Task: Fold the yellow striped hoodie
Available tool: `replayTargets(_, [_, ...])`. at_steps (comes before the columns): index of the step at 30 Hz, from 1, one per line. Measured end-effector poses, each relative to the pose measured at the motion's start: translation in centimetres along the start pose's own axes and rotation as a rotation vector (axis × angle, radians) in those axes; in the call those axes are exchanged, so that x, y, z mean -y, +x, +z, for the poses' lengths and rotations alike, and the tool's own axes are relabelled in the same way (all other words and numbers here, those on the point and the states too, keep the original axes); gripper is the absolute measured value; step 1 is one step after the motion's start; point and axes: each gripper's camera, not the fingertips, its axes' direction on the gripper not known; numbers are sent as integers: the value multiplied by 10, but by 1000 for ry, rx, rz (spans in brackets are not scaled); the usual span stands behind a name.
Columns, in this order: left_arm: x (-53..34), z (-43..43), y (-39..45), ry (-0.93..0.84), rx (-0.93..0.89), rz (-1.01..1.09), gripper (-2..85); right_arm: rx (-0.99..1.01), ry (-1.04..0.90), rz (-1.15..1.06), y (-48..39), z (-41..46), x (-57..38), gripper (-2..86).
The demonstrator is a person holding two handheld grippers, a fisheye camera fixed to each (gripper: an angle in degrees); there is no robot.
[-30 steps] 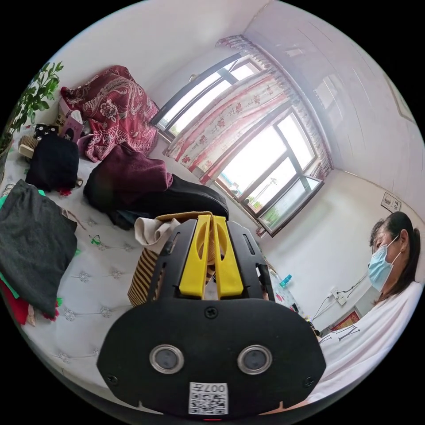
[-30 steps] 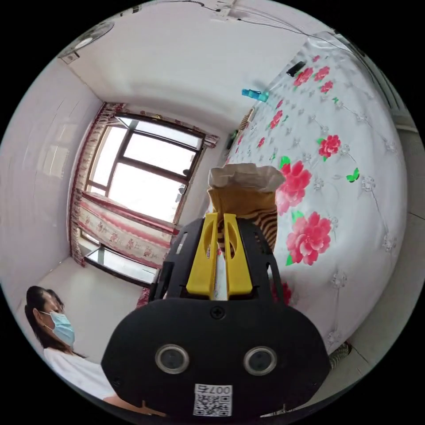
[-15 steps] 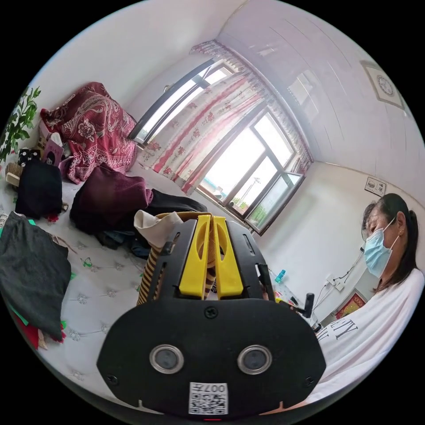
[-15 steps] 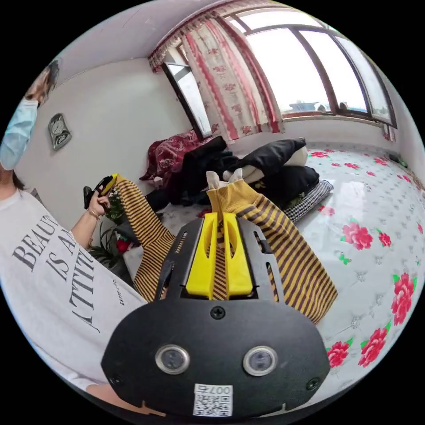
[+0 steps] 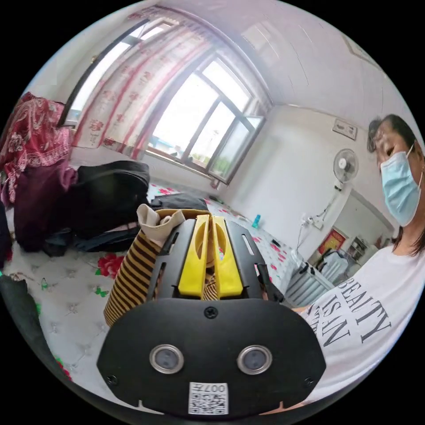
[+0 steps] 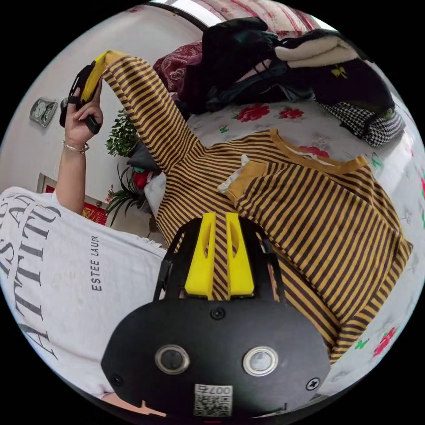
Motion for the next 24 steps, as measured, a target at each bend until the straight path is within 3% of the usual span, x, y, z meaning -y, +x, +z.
replayTargets(1, [1,20,7,-42,-34,25,8,-11,21,20,1,-8,-7,9])
replayTargets(3, [-8,108,42,-242,-159,136,97,-85,104,101,4,-39,-39,6])
replayTargets(6, [-49,205,71,-572,-111,190,108,-184,183,231,7,-71,-80,0])
replayTargets(8, [-77,230,75,-655,-58,200,96,-235,245,345,8,-89,-102,-1])
replayTargets(13, [-117,248,78,-807,53,194,57,-192,297,487,6,-105,-109,-3])
replayTargets(18, [-132,254,81,-900,228,227,-2,-197,339,471,-27,-106,-37,-3])
replayTargets(24, [-131,254,80,-897,195,160,-9,-267,248,389,-75,-84,36,-2])
